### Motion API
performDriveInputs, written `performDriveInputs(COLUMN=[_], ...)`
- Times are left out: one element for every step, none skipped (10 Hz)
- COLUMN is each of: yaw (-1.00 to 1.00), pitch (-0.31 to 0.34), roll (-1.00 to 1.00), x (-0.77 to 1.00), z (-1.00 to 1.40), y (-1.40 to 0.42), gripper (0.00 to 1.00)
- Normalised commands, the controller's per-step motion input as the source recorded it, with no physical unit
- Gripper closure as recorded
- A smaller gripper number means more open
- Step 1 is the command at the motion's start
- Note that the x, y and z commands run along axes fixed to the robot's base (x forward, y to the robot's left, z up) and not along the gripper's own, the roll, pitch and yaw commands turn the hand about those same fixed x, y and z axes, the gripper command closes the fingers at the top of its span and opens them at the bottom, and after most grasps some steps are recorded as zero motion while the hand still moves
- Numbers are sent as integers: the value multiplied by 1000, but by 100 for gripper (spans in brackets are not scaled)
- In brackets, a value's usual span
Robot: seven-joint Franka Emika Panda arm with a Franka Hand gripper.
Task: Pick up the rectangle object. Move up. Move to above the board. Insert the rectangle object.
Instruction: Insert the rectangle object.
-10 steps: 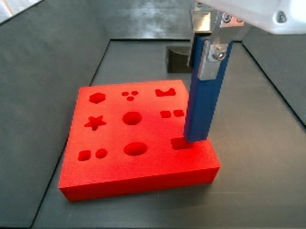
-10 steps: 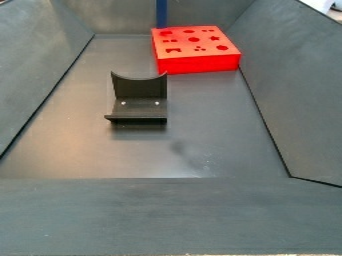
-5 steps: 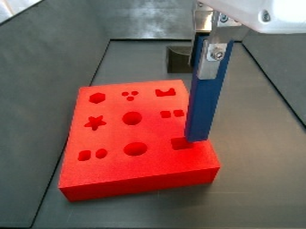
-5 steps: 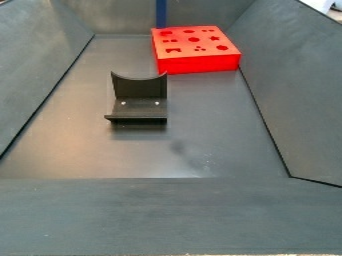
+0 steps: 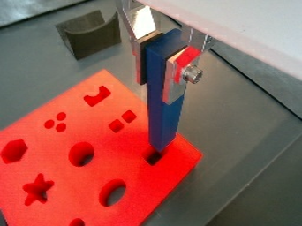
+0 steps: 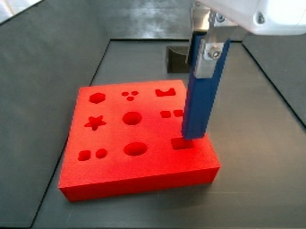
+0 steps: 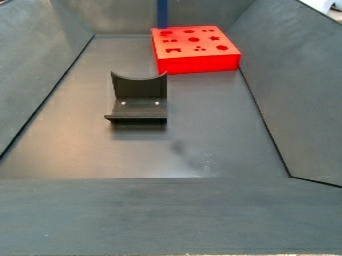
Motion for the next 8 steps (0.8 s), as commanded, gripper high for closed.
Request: performDriveInputs(yaw=[0,0,0,-163,-231,0,257,283], pitch=[83,0,76,180,173,0,0,0], roll=[66,6,179,257,167,0,21,0], x=[37,0,0,111,157,0,0,0], z=[0,0,0,0,0,-17,-177,-223], y=[0,0,-123,-83,-66,0,-74,-140], gripper=[100,100,100,100,100,100,100,100])
